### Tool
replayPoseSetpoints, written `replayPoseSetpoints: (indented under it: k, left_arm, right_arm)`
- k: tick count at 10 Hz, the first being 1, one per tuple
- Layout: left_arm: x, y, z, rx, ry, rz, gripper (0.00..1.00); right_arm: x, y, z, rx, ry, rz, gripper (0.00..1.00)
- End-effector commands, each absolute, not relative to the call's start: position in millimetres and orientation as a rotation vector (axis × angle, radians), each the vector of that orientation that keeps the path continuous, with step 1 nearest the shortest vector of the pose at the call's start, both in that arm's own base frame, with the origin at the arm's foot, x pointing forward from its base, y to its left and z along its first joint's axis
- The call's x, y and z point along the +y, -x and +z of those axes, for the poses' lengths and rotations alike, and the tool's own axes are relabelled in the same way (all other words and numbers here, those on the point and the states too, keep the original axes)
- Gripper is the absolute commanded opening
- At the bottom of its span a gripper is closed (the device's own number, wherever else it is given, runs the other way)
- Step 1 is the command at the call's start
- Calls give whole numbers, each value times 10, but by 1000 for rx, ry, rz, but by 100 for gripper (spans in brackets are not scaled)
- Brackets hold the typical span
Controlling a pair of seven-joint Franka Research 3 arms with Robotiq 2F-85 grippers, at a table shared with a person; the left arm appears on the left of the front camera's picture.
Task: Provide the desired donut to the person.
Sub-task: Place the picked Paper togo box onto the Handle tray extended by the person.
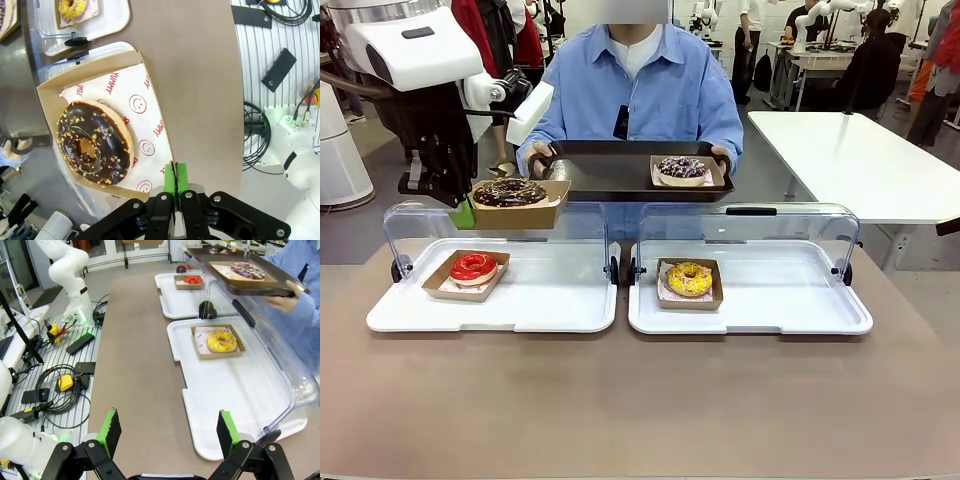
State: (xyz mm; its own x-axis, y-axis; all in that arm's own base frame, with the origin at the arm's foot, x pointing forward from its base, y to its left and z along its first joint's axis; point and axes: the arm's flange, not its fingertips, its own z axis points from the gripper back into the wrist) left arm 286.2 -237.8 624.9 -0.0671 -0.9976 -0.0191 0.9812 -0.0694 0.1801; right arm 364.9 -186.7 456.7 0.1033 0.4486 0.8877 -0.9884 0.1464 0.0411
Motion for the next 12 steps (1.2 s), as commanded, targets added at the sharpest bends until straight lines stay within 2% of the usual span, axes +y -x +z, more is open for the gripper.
replayPoseSetpoints:
  k: [1, 6, 10, 12]
  left_arm:
    - [-2378, -2828, 6252, -140, -163, -1631, 0]
    - [-2378, -2862, 6249, -134, -154, -1635, 1]
    - [-2561, -3542, 6528, -200, -229, -1604, 1]
    - [-2653, -4073, 6649, -157, -210, -1629, 1]
  right_arm:
    - [-1855, -3639, 4572, -877, -802, 1249, 100]
    - [-1855, -3639, 4572, -877, -802, 1249, 100]
    - [-1855, -3639, 4572, -877, -802, 1249, 100]
    - [-1855, -3639, 4572, -877, -802, 1249, 100]
